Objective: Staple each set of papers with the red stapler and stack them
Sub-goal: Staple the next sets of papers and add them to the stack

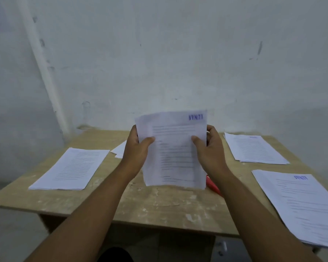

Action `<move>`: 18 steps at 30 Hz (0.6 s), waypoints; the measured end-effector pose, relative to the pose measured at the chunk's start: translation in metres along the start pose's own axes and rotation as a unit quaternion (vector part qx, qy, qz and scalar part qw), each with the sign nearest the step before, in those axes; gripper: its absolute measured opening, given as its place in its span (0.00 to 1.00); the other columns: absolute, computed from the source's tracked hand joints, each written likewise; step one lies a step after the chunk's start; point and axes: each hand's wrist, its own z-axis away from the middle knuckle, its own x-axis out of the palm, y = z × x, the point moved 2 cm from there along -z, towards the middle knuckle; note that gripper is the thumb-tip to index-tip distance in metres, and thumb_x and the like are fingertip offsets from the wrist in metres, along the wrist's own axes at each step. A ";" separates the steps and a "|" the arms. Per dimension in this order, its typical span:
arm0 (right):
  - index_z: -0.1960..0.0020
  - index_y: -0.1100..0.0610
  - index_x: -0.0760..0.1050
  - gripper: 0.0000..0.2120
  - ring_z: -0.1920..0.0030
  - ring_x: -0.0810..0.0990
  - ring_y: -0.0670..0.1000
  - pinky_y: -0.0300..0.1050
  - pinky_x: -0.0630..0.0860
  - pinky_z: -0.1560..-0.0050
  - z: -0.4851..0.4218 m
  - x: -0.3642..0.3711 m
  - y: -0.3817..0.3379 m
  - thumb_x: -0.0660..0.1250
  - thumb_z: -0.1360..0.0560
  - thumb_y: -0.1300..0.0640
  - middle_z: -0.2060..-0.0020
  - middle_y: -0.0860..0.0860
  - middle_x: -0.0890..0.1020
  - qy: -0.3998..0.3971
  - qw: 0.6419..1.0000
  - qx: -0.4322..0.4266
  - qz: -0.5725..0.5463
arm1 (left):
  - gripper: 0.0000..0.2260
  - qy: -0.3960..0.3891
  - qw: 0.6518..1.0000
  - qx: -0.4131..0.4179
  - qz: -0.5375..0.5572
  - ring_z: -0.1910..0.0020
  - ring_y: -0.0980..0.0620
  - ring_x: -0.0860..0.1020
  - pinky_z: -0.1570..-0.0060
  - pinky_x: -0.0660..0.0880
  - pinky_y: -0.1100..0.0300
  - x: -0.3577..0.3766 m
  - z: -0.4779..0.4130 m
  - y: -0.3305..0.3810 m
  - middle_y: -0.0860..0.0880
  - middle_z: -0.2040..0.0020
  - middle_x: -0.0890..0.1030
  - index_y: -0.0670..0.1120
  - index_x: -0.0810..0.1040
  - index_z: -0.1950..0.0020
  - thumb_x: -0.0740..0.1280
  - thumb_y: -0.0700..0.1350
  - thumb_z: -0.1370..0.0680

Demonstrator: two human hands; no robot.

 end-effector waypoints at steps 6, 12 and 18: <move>0.29 0.50 0.75 0.17 0.41 0.82 0.45 0.44 0.80 0.45 0.028 -0.008 0.043 0.68 0.17 0.56 0.39 0.44 0.83 -0.013 0.998 0.040 0.040 | 0.15 -0.013 0.999 -0.037 -0.035 0.41 0.58 0.81 0.44 0.79 0.54 0.022 0.021 -0.031 0.62 0.39 0.82 0.61 0.73 0.31 0.68 0.52 0.17; 0.33 0.50 0.76 0.12 0.43 0.83 0.44 0.41 0.78 0.48 0.026 -0.010 0.040 0.66 0.16 0.56 0.42 0.43 0.83 0.015 0.999 0.037 0.015 | 0.09 0.043 0.999 -0.010 -0.013 0.46 0.58 0.83 0.52 0.78 0.60 0.027 0.024 -0.023 0.57 0.43 0.84 0.54 0.76 0.36 0.67 0.50 0.16; 0.32 0.48 0.74 0.13 0.43 0.82 0.44 0.37 0.76 0.53 0.034 -0.009 0.050 0.64 0.15 0.57 0.41 0.44 0.82 0.024 0.998 0.061 0.011 | 0.12 0.030 0.999 -0.044 -0.005 0.44 0.59 0.82 0.50 0.78 0.60 0.035 0.033 -0.040 0.59 0.41 0.83 0.57 0.75 0.32 0.65 0.51 0.16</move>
